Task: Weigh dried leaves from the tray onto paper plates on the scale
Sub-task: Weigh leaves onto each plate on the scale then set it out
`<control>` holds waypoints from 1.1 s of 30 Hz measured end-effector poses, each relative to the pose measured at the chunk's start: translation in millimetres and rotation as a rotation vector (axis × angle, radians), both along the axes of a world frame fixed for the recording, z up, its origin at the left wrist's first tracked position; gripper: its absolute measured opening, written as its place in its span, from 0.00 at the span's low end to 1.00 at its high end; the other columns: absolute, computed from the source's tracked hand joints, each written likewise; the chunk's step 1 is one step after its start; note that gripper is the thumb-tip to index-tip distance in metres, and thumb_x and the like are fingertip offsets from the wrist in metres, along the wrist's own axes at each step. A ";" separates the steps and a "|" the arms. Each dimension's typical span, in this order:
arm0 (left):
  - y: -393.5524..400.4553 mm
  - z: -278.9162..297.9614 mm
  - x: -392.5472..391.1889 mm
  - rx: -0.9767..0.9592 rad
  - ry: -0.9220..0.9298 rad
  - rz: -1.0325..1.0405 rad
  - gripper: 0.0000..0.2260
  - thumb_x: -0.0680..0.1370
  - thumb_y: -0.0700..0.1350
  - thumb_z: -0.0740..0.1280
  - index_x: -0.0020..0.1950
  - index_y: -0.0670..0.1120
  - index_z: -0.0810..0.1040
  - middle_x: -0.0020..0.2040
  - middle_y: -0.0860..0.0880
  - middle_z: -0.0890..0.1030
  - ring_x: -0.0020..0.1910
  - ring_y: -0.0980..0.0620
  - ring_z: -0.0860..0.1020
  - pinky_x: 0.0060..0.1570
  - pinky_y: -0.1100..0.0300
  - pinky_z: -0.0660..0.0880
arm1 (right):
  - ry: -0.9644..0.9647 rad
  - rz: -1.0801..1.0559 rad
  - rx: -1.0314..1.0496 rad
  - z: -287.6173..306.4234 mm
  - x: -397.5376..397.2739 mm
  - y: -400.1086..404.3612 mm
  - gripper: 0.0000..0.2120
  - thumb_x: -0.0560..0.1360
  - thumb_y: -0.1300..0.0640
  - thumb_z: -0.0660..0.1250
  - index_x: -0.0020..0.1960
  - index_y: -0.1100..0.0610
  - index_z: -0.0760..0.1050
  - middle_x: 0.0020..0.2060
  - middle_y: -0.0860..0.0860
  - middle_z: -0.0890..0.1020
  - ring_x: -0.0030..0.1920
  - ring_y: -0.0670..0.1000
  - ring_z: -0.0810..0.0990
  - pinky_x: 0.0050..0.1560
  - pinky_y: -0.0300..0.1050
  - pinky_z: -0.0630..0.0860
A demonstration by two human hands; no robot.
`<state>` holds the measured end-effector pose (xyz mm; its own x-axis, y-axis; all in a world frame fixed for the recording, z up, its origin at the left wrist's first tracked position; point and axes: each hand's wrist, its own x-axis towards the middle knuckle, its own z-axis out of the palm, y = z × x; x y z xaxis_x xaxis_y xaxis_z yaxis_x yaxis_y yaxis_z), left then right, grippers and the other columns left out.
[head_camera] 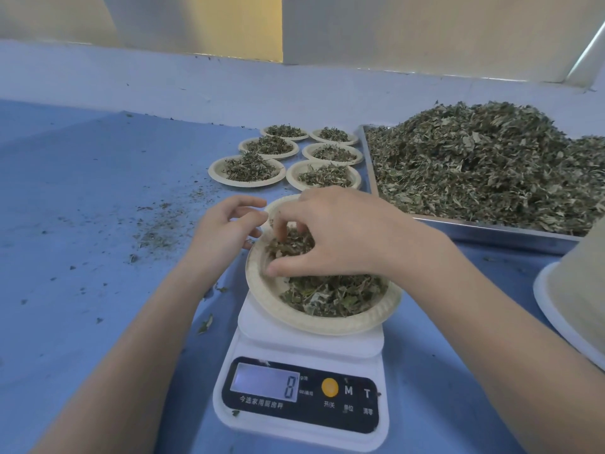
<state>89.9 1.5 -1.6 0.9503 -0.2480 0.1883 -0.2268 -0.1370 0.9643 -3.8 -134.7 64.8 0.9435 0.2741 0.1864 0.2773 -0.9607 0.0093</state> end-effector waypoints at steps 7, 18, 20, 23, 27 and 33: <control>-0.1 -0.9 0.9 -0.005 0.008 0.001 0.08 0.77 0.40 0.66 0.55 0.46 0.79 0.45 0.48 0.79 0.37 0.54 0.77 0.32 0.70 0.74 | 0.048 0.006 0.040 -0.8 5.6 0.2 0.09 0.74 0.54 0.65 0.50 0.48 0.82 0.39 0.44 0.81 0.42 0.44 0.75 0.47 0.40 0.74; 0.6 -0.5 1.5 0.005 0.010 -0.005 0.07 0.77 0.42 0.66 0.55 0.47 0.79 0.46 0.48 0.80 0.39 0.53 0.78 0.38 0.63 0.75 | -0.173 -0.053 0.535 34.4 -3.9 -40.0 0.07 0.72 0.59 0.71 0.40 0.47 0.82 0.25 0.37 0.80 0.28 0.39 0.81 0.35 0.24 0.72; 0.6 -0.5 1.4 0.005 0.011 -0.005 0.07 0.77 0.41 0.66 0.55 0.47 0.79 0.46 0.48 0.80 0.39 0.53 0.78 0.38 0.62 0.75 | -0.180 -0.074 0.597 36.0 -4.3 -46.8 0.05 0.72 0.59 0.72 0.42 0.49 0.83 0.25 0.38 0.80 0.28 0.40 0.81 0.35 0.26 0.74; 0.5 -0.9 1.4 0.007 0.013 -0.007 0.07 0.77 0.41 0.66 0.55 0.47 0.79 0.45 0.48 0.79 0.39 0.52 0.78 0.39 0.61 0.75 | -0.175 -0.104 0.621 35.1 -3.1 -52.9 0.03 0.72 0.59 0.72 0.43 0.52 0.83 0.27 0.42 0.82 0.29 0.43 0.82 0.38 0.29 0.77; 1.1 -1.2 2.0 0.009 0.011 -0.011 0.07 0.77 0.41 0.66 0.54 0.48 0.79 0.45 0.48 0.79 0.39 0.53 0.78 0.39 0.62 0.74 | -0.160 -0.114 0.624 33.8 -1.4 -55.1 0.04 0.72 0.60 0.72 0.43 0.51 0.83 0.26 0.42 0.82 0.28 0.42 0.82 0.37 0.27 0.75; 1.0 -1.8 2.3 0.010 0.010 -0.011 0.07 0.77 0.41 0.66 0.54 0.48 0.79 0.45 0.48 0.79 0.38 0.54 0.78 0.38 0.63 0.75 | -0.161 -0.098 0.627 35.8 -3.0 -54.7 0.04 0.72 0.59 0.72 0.42 0.51 0.83 0.27 0.42 0.82 0.28 0.43 0.82 0.35 0.27 0.74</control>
<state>92.1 2.4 -3.4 0.9494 -0.2602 0.1760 -0.2183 -0.1438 0.9652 -6.8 -189.4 100.6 0.9056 -0.0189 0.4238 0.2297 -0.8181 -0.5273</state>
